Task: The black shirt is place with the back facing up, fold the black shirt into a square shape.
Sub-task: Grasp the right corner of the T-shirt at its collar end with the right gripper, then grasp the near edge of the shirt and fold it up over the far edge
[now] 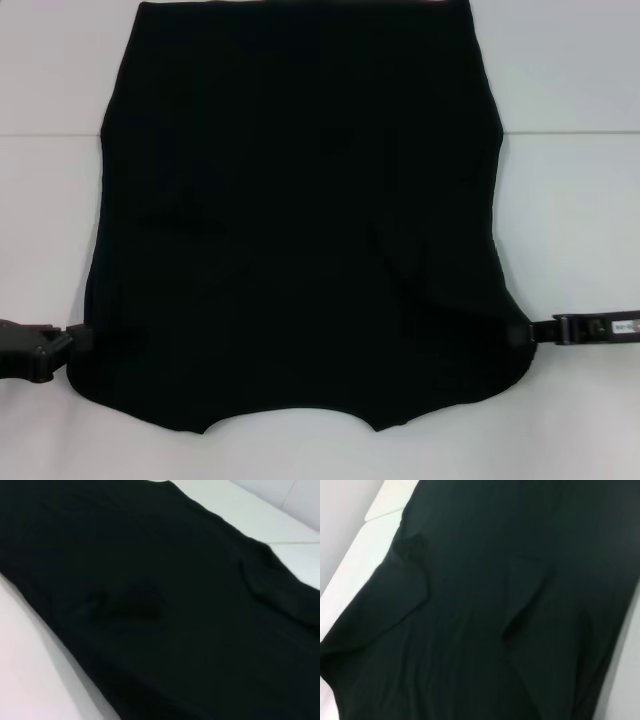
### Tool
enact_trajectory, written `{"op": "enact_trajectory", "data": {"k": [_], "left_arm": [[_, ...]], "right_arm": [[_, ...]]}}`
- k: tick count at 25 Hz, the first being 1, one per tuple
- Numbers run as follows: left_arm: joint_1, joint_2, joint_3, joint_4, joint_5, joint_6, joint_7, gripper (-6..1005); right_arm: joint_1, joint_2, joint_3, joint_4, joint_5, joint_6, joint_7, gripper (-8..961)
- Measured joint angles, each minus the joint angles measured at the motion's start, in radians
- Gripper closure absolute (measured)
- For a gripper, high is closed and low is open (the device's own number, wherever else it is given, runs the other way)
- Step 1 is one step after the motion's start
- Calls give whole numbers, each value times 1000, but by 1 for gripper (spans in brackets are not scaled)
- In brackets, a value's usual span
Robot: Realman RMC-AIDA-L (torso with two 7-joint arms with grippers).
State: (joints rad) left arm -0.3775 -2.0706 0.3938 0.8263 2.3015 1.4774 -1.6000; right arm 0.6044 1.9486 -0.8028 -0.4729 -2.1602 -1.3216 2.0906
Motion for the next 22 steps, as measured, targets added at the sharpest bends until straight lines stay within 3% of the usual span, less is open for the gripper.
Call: {"op": "enact_trajectory", "data": {"k": [11,22], "left_arm": [[53,-7,-14,121,57,168,-132,990],[111,-8,-63,183,81,439,-114,989]], "right_arm": [[-116,-44,116,-27,-4,-180,-148,921],[-276,-59,137,-80,-8,-379,-327,920]]}}
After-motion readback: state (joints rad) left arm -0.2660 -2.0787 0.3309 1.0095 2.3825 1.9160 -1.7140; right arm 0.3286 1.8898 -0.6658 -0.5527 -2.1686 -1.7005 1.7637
